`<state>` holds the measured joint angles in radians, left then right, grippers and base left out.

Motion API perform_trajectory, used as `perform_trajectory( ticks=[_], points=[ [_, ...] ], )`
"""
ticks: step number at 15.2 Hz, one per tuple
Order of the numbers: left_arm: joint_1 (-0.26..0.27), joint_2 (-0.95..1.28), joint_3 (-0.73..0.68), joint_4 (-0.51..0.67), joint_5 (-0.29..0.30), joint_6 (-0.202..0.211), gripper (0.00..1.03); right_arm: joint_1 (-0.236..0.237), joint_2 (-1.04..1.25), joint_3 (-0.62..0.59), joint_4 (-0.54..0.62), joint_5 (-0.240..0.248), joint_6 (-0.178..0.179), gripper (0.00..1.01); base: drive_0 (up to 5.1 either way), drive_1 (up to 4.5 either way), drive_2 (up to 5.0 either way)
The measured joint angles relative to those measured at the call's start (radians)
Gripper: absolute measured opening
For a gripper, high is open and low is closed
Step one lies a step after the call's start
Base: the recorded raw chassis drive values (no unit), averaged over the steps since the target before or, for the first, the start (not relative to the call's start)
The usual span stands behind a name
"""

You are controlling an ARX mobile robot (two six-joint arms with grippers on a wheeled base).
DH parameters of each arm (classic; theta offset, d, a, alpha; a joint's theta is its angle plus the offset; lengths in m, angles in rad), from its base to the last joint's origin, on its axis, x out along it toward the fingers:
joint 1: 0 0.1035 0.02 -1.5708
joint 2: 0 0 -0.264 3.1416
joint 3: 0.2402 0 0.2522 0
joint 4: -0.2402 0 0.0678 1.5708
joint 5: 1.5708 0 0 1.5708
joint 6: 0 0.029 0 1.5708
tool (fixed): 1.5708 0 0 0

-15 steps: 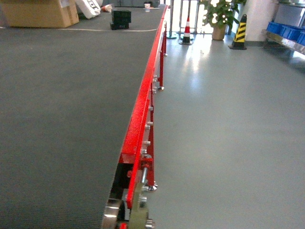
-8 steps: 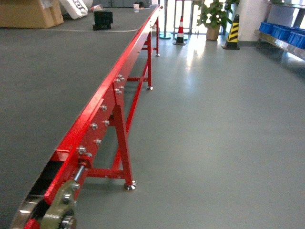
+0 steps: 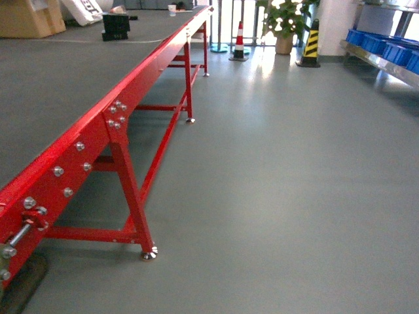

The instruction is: Sort blue parts and orange caps into right shelf containers

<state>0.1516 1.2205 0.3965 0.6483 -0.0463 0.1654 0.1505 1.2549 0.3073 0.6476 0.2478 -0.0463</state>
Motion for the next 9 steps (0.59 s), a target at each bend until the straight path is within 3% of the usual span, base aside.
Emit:
perform_trajectory(
  ticks=[9],
  points=[
    [0.0, 0.002, 0.0, 0.002, 0.001, 0.0, 0.45, 0.0, 0.0, 0.0, 0.0, 0.0, 0.0, 0.42, 5.1, -2.37, -2.4]
  ],
)
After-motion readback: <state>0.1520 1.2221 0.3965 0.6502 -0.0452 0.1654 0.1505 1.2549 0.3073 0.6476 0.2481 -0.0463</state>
